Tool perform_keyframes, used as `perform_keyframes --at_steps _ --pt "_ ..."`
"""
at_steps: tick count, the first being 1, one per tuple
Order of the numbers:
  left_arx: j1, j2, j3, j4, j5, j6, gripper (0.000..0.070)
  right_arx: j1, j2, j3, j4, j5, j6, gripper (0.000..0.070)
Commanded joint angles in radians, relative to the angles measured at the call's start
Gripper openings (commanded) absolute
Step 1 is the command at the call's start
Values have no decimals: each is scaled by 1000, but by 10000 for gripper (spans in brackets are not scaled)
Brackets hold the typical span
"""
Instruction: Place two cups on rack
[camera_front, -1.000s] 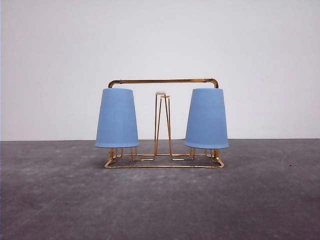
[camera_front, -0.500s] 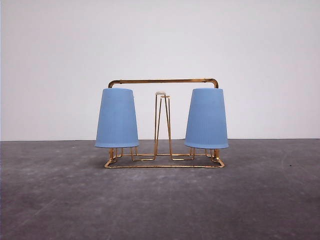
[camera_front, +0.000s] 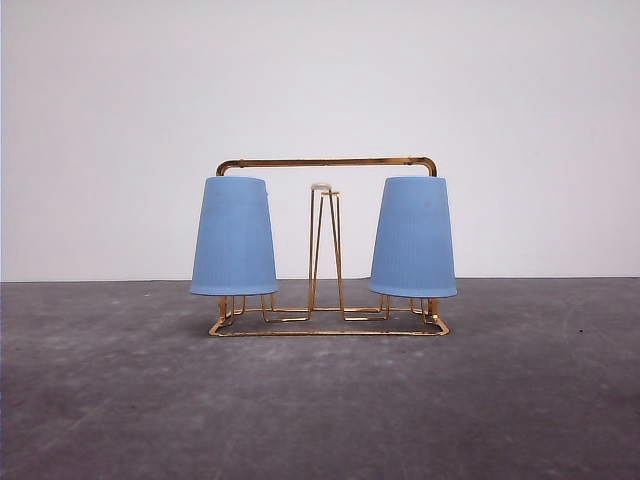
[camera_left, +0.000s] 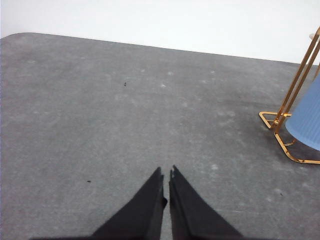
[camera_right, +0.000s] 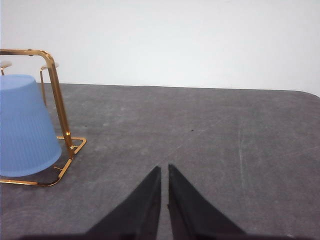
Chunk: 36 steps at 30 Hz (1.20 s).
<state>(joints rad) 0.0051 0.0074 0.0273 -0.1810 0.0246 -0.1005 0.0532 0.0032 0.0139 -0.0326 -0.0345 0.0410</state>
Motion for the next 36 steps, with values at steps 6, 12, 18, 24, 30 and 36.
perform_keyframes --at_steps 6,12,18,24,30,36 --pt "1 0 -12 -6 0 -5 0 1 0 -2 11 -2 -6 23" --pt "1 0 -12 -6 0 -5 0 1 0 -2 11 -2 -6 23" --pt "1 0 -12 -6 0 -5 0 1 0 -2 11 -2 -6 23" --pt "1 0 -12 -6 0 -5 0 1 0 -2 11 -2 -6 23" --pt "1 0 -12 -6 0 -5 0 1 0 -2 11 -2 -6 23" --pt "1 0 -12 -6 0 -5 0 1 0 -2 11 -2 -6 23"
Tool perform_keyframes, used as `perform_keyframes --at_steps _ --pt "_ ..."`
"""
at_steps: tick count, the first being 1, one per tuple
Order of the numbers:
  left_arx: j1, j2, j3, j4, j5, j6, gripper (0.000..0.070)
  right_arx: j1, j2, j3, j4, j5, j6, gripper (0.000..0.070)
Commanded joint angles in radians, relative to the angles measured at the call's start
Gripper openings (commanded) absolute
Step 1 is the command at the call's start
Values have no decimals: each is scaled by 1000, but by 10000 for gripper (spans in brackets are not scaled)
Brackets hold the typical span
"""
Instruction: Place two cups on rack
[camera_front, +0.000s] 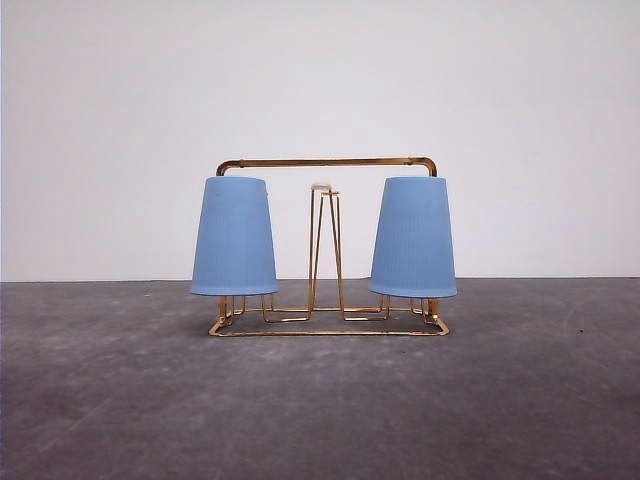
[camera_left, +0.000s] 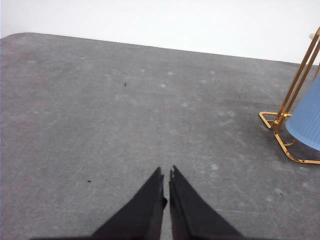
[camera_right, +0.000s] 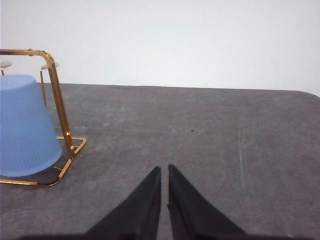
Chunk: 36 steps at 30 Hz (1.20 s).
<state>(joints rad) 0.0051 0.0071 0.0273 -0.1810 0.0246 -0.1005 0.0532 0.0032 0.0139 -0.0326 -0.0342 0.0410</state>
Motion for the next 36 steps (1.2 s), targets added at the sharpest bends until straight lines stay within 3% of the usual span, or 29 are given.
perform_keyframes --at_steps 1,36 --pt "1 0 -12 -6 0 -5 0 1 0 -2 11 -2 -6 23" --pt "1 0 -12 -6 0 -5 0 1 0 -2 11 -2 -6 23"
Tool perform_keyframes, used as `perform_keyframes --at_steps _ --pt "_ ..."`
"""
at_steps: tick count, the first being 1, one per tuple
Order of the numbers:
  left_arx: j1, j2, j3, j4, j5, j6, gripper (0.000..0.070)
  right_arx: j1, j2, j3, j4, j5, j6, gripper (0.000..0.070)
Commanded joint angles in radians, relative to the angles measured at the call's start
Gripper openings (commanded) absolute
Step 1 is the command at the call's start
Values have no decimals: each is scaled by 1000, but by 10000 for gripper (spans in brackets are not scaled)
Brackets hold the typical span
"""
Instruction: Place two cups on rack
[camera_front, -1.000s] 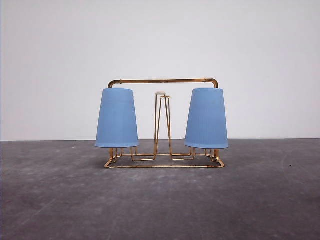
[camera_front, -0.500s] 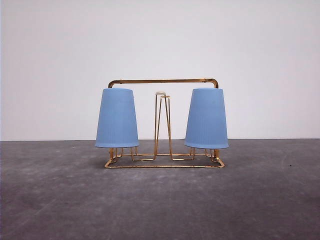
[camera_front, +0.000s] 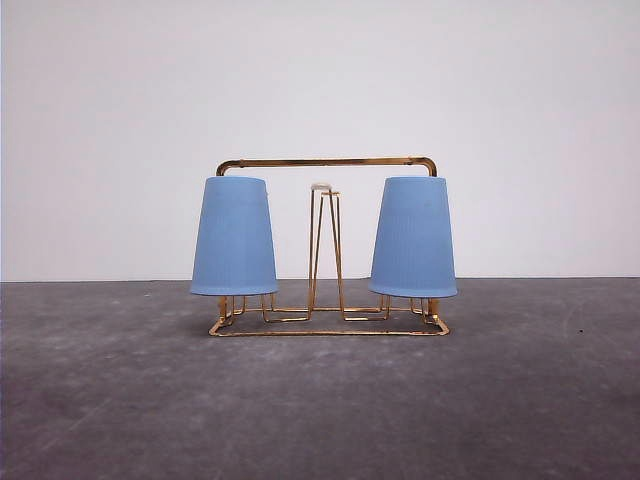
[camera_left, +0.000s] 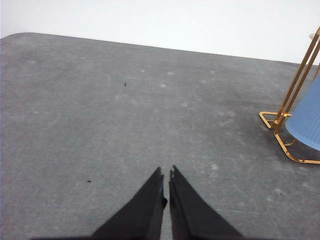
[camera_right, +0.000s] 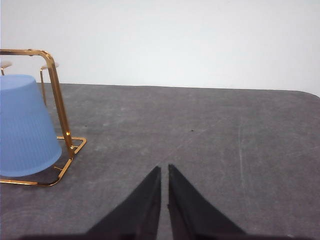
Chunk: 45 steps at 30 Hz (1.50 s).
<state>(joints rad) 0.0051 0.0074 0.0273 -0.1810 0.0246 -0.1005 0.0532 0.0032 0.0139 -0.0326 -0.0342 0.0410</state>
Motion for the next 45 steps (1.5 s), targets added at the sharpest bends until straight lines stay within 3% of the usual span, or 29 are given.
perform_keyframes --at_steps 1,45 --pt "1 0 -12 -6 0 -5 0 1 0 -2 11 -2 -6 23" --pt "1 0 -12 -6 0 -5 0 1 0 -2 11 -2 -6 23"
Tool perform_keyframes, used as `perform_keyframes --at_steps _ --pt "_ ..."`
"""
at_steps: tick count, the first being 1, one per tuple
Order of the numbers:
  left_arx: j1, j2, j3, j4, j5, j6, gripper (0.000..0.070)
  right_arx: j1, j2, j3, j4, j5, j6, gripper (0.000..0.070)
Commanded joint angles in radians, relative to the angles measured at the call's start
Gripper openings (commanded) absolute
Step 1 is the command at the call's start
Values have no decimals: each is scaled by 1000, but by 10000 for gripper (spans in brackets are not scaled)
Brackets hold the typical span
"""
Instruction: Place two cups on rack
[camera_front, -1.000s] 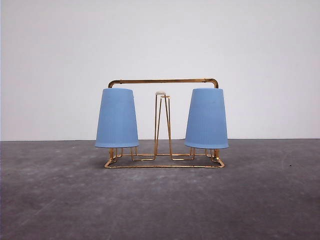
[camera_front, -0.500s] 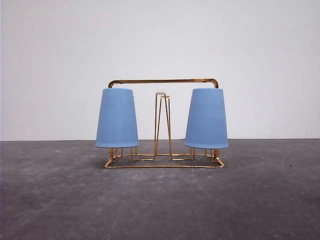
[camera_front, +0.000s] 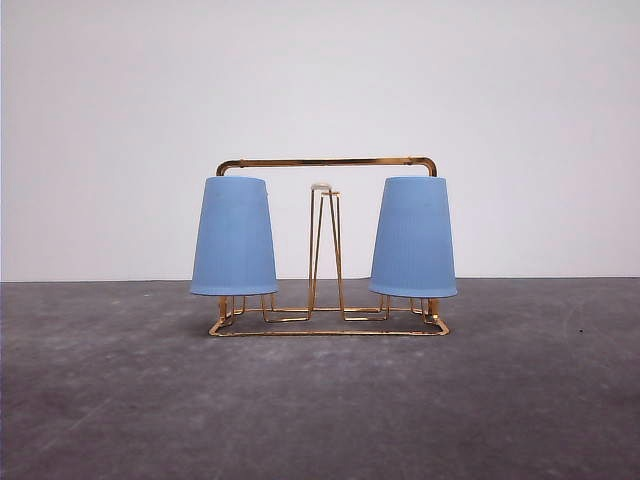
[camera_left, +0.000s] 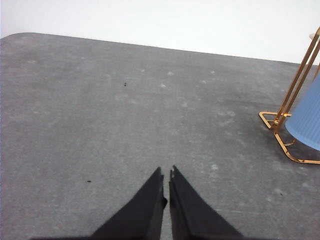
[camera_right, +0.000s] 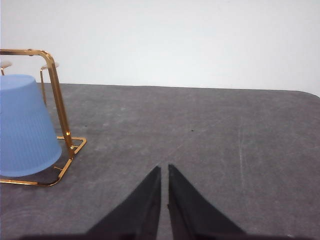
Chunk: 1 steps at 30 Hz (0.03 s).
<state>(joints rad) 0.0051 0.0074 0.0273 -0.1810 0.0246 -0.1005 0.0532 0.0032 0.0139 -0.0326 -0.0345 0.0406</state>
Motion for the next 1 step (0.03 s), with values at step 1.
perform_keyframes --at_steps 1 --pt "1 0 -12 -6 0 -5 0 1 0 -2 11 -2 -5 23"
